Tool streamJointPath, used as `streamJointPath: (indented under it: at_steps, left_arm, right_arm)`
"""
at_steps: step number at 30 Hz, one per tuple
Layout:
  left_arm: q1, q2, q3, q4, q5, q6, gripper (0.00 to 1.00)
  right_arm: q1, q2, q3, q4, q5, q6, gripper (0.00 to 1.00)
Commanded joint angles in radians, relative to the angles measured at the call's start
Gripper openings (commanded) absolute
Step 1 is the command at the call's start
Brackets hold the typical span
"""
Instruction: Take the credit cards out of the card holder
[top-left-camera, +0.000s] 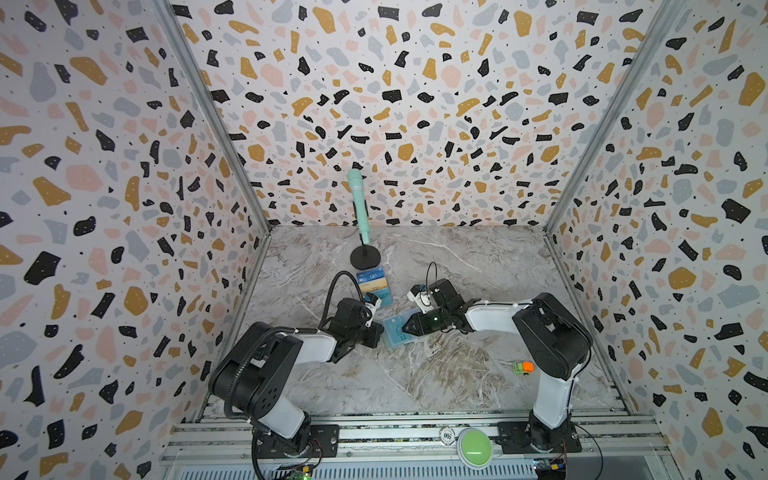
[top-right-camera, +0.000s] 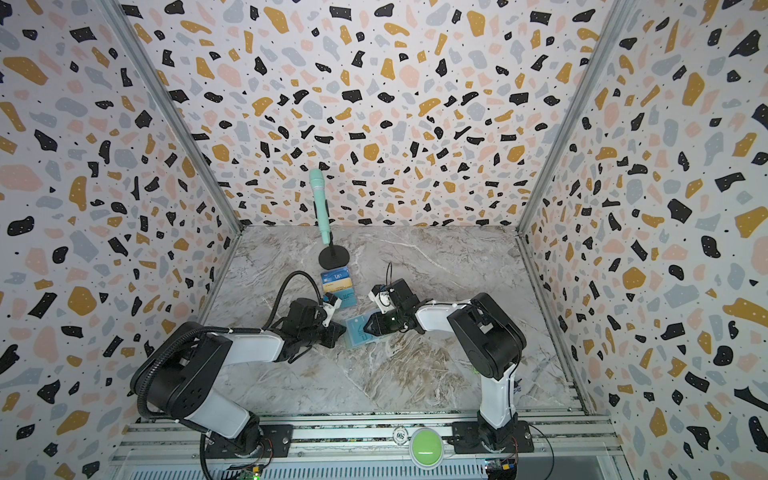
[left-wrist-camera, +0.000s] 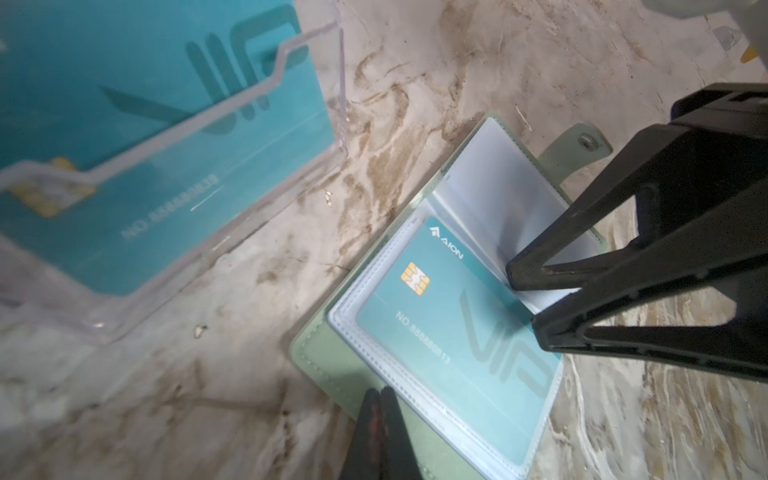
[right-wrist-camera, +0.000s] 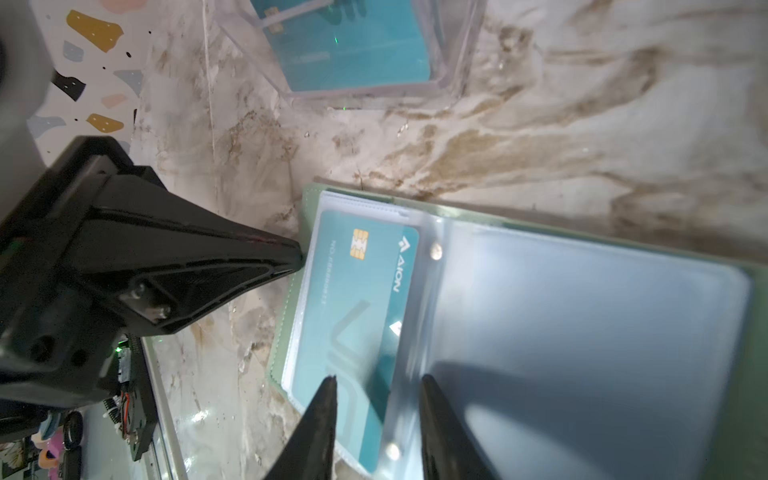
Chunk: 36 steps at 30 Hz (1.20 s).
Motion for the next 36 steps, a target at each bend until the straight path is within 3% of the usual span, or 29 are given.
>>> streamJointPath:
  at_steps: [1,22,36]
  left_arm:
    - [-0.003,0.028,0.022,-0.016,-0.002,0.023,0.00]
    - [-0.005,0.047,0.037,-0.016,0.007,0.043,0.00]
    - [-0.004,0.038,0.003,0.019,0.027,0.019,0.00]
  right_arm:
    - [0.003,0.026,0.016,0.003,-0.034,0.026,0.35]
    - [0.003,0.056,0.013,0.091,-0.209,0.118,0.33]
    - [-0.014,0.075,-0.001,0.202,-0.236,0.246,0.35]
